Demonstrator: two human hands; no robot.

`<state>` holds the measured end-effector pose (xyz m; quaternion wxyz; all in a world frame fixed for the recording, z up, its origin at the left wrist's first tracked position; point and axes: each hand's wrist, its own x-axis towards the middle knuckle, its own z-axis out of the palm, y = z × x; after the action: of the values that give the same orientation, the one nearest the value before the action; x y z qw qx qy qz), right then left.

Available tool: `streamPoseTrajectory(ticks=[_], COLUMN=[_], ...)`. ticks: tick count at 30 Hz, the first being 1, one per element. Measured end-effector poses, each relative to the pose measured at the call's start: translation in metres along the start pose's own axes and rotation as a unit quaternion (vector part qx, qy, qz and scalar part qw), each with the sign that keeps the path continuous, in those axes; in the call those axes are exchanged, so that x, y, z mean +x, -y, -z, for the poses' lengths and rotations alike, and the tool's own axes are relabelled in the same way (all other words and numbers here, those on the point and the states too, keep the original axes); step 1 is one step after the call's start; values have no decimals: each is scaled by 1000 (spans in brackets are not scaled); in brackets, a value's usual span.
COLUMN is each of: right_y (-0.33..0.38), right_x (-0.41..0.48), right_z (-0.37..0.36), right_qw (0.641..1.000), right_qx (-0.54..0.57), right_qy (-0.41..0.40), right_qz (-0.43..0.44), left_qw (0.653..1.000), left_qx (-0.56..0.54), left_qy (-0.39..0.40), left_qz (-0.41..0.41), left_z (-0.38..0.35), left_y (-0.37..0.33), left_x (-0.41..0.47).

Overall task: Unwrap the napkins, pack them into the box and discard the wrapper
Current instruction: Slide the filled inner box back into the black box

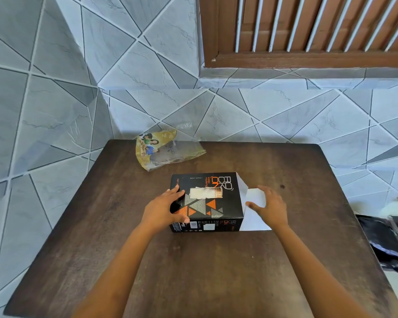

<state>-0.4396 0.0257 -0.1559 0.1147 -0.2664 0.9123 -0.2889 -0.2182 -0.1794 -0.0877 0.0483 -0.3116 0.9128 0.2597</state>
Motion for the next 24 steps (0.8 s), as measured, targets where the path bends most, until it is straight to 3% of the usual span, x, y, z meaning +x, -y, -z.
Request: streamPoseTrajectory(ticks=[4, 9, 19, 22, 24], right_y=[-14, -6, 15, 17, 16], right_x=[-5, -1, -6, -11, -13], right_z=[-3, -7, -4, -5, -4], right_qw=[988, 957, 939, 974, 996], right_qx=[-28, 151, 246, 166, 60], right_qy=[-18, 18, 14, -4, 38], right_qz=[-153, -247, -240, -156, -48], left_qw=[1000, 1000, 1000, 1000, 1000], left_qx=[5, 2, -5, 2, 7], left_qy=[2, -1, 3, 7, 4], left_qz=[-3, -6, -7, -5, -6], left_z=[-1, -3, 0, 0, -2], left_y=[0, 3, 11, 7, 3], left_x=[1, 2, 5, 5, 5])
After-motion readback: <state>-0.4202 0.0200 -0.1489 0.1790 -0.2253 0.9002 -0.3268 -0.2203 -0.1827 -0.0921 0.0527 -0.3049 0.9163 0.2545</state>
